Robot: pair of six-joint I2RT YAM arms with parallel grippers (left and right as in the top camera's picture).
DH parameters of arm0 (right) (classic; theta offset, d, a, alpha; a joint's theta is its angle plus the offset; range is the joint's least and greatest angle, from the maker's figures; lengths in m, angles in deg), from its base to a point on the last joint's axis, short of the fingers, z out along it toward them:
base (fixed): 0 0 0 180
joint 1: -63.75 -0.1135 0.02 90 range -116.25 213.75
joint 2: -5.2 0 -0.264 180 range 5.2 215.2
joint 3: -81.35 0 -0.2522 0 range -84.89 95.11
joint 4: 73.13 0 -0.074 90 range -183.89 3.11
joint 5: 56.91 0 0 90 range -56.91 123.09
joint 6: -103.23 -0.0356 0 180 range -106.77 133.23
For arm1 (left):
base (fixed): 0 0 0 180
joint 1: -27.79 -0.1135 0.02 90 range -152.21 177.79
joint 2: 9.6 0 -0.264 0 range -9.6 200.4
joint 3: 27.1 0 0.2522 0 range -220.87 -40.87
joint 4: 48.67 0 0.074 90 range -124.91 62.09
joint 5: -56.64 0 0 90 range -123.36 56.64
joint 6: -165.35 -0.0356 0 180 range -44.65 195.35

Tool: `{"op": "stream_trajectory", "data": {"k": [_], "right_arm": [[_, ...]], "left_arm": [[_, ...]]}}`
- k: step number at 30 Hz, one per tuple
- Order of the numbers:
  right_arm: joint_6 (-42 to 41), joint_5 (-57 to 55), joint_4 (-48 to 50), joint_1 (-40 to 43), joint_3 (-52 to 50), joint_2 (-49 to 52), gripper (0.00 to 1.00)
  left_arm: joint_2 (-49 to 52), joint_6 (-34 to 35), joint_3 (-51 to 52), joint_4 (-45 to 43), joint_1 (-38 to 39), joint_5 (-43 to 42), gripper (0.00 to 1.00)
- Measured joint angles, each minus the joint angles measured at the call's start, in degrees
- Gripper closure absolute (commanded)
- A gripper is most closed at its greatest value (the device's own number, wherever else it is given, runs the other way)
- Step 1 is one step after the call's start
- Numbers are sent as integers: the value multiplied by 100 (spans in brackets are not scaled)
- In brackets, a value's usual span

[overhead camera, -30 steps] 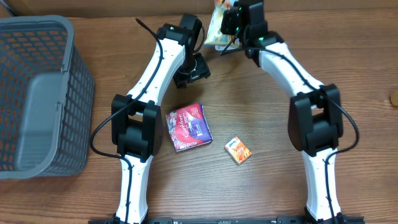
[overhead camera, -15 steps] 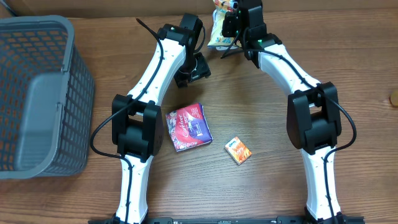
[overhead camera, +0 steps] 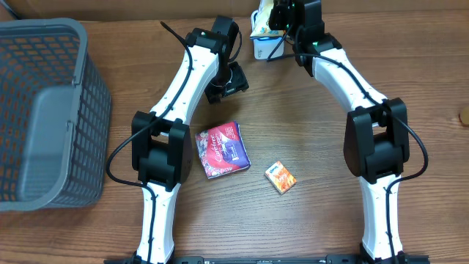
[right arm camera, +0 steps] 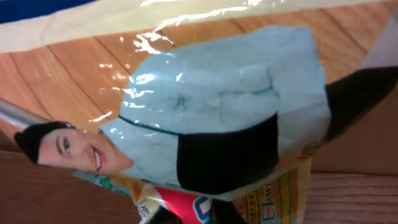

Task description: Scan the item barcode

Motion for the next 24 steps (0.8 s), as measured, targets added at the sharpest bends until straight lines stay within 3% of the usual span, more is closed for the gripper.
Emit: {"op": "stream_trajectory", "data": {"k": [8,15,19,24], "right_arm": [[2,-1132,-1478,697,0,-981,96],[-2,-2332,-3108,2192,90,-1587,96],[-278,-2522,-4070,3169,83,-1497,96],[-787,-2468,-4583,4166,26,-1425,96]], "left_arm": [[0,0,0,4,0,-2,33],[0,0,0,0,0,0,37],[0,0,0,-2,2,0,39],[0,2,0,-2,46,0,36]]}}
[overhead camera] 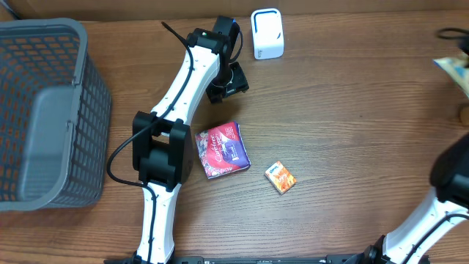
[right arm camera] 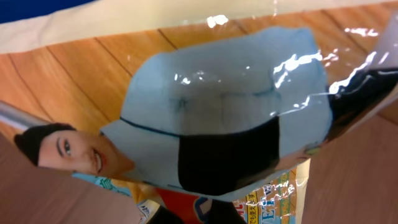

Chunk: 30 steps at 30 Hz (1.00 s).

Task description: Scan the item barcode

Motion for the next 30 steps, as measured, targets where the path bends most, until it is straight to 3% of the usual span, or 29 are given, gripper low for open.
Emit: {"op": "stream_trajectory", "data": {"k": [9,16,24,30], "right_arm": [[-669,337,-343,1453,-326,0,96],[-785,485,-118,1943,-667,0,95],[-824,844,328,1991,-1200,0,70],[-820,892,428,1996,-1202,0,63]], "left_arm": [[0,0,0,-22,170,-2,34],[0,0,0,-66,188,-2,35],[0,2,0,-63,188,-2,35],[0,2,0,-63,188,-2,35]]}}
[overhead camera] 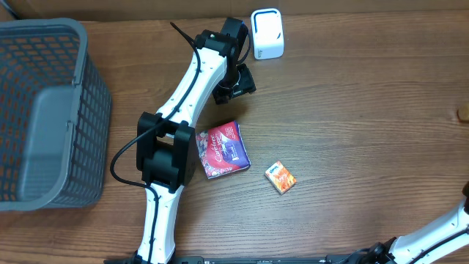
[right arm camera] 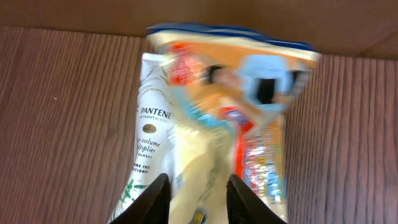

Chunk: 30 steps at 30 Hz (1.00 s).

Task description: Scan the item barcode

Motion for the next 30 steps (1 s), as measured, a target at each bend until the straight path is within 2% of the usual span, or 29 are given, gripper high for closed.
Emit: {"op": "stream_trajectory", "data": {"k": [4,7,10,12,13,16,21,23,24,26,30], "right_arm": [[2,13,-85,46,0,0,60],[9,11,-225,111,0,0,57],[11,39,-295,146,0,-2,34],[4,208,-295,153,0,-11,23],[26,389,-295,151,0,-22,20],[76,1381,-282,144,0,-114,16],[308,3897,-203,44,0,-326,14],[361,4518,-326,-107,0,-356,12],[444,4776,-452,-243,2,-358,12],[629,5115,-708,-540,0,-358,11],[1187,5510,-1158,-1373,0,-358,4]], "left_arm": [[0,0,0,0,0,0,35],[0,0,0,2,0,0,30],[0,11,0,11,0,0,25],[0,4,0,46,0,0,24],[0,2,0,61,0,0,24],[0,-11,0,105,0,-46,24],[0,-118,0,284,0,-131,23],[0,-133,0,369,0,-131,27],[0,-131,0,428,0,-133,33],[0,-146,0,570,-2,-142,38],[-37,-240,0,872,-66,-149,35]]}}
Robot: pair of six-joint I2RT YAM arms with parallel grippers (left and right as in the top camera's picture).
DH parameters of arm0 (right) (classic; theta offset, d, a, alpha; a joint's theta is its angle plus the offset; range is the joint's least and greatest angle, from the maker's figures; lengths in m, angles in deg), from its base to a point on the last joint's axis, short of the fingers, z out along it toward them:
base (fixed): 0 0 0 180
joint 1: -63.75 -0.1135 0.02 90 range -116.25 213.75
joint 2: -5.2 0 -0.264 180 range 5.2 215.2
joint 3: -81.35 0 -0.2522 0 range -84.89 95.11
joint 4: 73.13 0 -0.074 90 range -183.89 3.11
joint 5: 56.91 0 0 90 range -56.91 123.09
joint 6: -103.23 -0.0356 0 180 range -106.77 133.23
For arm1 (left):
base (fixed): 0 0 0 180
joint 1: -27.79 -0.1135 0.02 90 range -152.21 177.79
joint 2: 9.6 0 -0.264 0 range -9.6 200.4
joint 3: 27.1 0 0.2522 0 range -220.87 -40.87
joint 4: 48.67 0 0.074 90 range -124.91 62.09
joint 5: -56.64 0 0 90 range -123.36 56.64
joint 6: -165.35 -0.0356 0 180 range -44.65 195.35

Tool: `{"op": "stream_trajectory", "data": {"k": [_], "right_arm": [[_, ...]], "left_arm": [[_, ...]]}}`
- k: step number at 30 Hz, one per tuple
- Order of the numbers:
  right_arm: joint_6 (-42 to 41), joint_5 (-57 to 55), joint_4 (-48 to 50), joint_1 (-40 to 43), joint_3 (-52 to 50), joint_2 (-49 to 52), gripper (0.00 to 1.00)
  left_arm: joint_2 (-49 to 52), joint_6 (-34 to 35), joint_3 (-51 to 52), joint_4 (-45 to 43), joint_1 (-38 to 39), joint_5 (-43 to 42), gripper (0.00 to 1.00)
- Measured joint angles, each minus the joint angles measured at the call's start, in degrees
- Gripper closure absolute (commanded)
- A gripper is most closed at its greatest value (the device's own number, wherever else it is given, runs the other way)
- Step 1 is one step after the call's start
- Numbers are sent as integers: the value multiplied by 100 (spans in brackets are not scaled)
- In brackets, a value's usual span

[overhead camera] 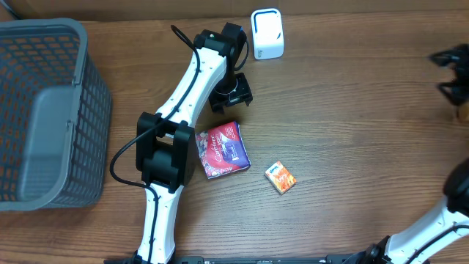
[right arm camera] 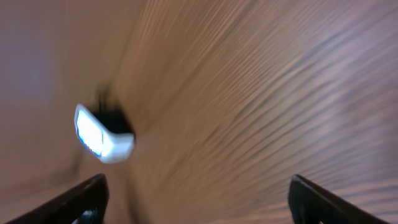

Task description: Scan the item barcode

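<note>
The white scanner (overhead camera: 267,34) stands at the table's back edge and shows as a blurred white block (right arm camera: 102,134) in the right wrist view. A red pouch (overhead camera: 222,149) and a small orange box (overhead camera: 280,177) lie mid-table. My right gripper (overhead camera: 448,70) is at the far right edge, open and empty (right arm camera: 202,199), with its dark fingertips (right arm camera: 87,196) wide apart. My left gripper (overhead camera: 231,92) hovers between scanner and pouch, seemingly open, holding nothing. The snack bag is out of view.
A grey mesh basket (overhead camera: 44,110) fills the left side of the table. A small brownish item (overhead camera: 463,114) pokes in at the right edge, just below my right gripper. The right wrist view is smeared by motion.
My right gripper, then out of overhead view above the released snack bag and a Pantene sachet, is now at the table's right edge, facing the scanner. The left gripper shifted slightly toward the pouch.
My right gripper held a snack bag in front of the scanner. Then it was at the far right edge with the bag still in it. Then it stood open over the bag, lying beside a Pantene sachet. Now it is back in view, empty.
</note>
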Motion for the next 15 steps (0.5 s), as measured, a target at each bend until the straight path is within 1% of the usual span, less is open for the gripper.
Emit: {"op": "stream_trajectory", "data": {"k": [1,2,3,4,7,10,12,13,15], "right_arm": [[197,72,-188,-267,0,0,3],[297,96,-260,-420,0,0,0],[459,177,-382,-719,0,0,0],[514,203,-428,-846,0,0,0],[704,177,-629,-1204,0,0,0],[796,-42,-660,-1578,0,0,0],[839,-317,-699,-1932,0,0,0],[855,-407,-715,-2083,0,0,0],[876,-568,-728,-2363,0,0,0]], "left_arm": [[-42,-31,0,57,-24,0,35],[-138,-63,0,149,-72,0,34],[-326,-109,0,258,-149,2,33],[-498,-133,0,334,-195,7,32],[-1097,-179,-2,610,-295,76,24],[-1672,-195,-44,964,-295,245,20],[-1982,-210,-92,1296,-236,468,12],[-2035,-205,-103,1443,-234,540,0],[-2039,-227,-107,1696,-234,625,0]]}}
